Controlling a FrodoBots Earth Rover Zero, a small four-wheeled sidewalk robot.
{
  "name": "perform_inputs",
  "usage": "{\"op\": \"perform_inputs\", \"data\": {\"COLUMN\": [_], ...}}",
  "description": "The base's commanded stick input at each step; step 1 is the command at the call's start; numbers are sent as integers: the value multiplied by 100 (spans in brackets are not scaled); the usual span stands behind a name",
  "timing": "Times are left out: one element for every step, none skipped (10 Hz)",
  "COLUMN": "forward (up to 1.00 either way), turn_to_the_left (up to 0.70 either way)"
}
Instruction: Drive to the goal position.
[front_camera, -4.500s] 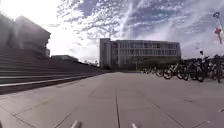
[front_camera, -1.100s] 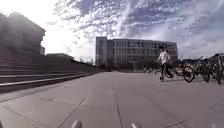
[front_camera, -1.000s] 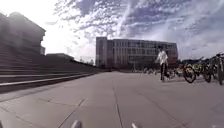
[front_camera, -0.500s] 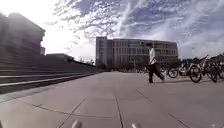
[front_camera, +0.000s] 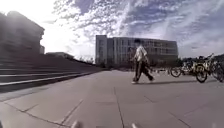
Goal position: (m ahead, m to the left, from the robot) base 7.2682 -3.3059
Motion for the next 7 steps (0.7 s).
{"op": "perform_inputs", "data": {"forward": [70,70,70,70,70,70,70], "turn_to_the_left": [-27,-27,-27,-27,-27,-27,-27]}}
